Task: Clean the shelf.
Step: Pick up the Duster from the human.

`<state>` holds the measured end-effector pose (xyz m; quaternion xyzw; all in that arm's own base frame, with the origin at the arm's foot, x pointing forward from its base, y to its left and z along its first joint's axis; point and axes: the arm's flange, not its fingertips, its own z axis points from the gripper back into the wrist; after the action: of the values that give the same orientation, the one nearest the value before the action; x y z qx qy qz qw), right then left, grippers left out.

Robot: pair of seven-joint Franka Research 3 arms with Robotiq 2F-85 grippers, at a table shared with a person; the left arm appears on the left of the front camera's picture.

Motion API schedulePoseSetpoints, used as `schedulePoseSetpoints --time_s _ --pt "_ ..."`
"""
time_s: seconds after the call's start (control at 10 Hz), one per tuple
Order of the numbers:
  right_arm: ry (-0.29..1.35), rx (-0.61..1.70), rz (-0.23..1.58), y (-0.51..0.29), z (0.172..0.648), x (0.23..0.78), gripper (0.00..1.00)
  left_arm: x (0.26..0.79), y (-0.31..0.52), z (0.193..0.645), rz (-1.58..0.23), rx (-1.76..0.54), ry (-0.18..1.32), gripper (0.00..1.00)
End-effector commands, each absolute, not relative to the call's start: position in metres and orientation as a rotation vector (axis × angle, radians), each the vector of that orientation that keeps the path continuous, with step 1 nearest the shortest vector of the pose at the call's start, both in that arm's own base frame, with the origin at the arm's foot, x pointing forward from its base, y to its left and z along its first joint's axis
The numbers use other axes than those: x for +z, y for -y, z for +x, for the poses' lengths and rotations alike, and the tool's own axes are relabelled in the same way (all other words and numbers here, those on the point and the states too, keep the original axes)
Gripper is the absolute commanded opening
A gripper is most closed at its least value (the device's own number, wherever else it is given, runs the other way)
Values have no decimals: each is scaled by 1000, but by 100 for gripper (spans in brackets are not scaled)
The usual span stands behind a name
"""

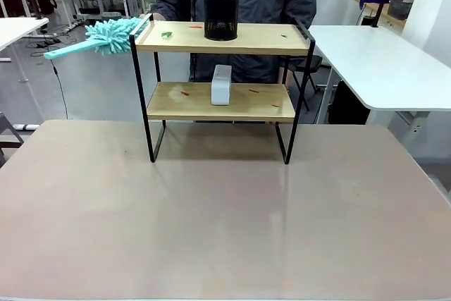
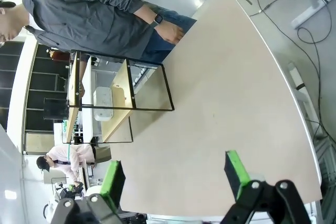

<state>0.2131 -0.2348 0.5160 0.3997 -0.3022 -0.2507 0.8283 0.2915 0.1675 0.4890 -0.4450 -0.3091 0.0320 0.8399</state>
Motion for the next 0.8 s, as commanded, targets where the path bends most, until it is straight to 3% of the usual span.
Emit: schedulePoseSetpoints --time_s 0.0,0.4,0.7 --pt "663 -507 857 233 214 515 100 490 -168 291 -940 67 654 100" --pt "663 -507 857 233 214 515 100 553 -176 431 -1142 116 379 100" --pt "663 -507 857 233 214 515 100 541 -141 516 -1204 131 225 100"
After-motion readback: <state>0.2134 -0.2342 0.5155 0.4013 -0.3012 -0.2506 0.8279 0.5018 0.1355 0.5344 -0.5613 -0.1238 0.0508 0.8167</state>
